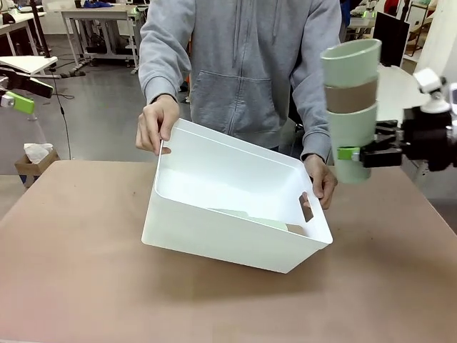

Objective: Stack the cups and store them in the basket.
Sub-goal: Place the stack of Reusable plastic cups into the Pantry Basket.

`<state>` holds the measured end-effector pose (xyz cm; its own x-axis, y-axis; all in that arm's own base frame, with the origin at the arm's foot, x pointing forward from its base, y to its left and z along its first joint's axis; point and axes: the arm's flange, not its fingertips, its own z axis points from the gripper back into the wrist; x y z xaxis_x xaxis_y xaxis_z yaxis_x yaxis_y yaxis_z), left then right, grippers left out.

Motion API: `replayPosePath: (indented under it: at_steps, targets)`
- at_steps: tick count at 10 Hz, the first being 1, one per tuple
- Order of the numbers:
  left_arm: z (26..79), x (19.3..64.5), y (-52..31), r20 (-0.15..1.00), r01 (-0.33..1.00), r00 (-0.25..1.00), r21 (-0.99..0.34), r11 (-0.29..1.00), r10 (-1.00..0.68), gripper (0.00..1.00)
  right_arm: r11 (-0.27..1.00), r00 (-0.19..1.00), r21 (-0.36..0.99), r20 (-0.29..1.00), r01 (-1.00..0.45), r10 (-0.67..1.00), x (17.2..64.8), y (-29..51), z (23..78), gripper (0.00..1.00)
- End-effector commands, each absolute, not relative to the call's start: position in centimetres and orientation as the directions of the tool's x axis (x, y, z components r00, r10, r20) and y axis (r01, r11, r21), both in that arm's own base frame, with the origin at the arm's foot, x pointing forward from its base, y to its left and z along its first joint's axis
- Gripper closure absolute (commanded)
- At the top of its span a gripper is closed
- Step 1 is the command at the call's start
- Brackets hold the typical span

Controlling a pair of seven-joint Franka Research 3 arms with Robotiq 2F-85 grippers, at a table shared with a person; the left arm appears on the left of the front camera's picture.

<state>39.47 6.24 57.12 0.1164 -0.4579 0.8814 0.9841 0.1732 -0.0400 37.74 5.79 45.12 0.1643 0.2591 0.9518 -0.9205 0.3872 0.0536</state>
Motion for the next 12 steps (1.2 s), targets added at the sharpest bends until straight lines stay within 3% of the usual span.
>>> replayPosePath:
  at_steps: [1,7,12]
  targets:
    - [57.5,39.4,6.4,0.889,0.983,0.126,-0.053,0.174,-0.44,0.0,0.408,0.185,0.023,0.913,-0.913,0.363,35.5,11.1,46.5,0.14]
    - [57.5,39.4,6.4,0.889,0.983,0.126,-0.053,0.174,-0.44,0.0,0.409,0.116,-0.198,0.771,-0.891,0.626,35.1,22.9,45.6,0.14]
    - [57.5,39.4,6.4,0.889,0.983,0.126,-0.053,0.174,-0.44,0.0,0.389,0.157,-0.185,0.7,-0.902,0.696,39.4,28.0,42.9,0.14]
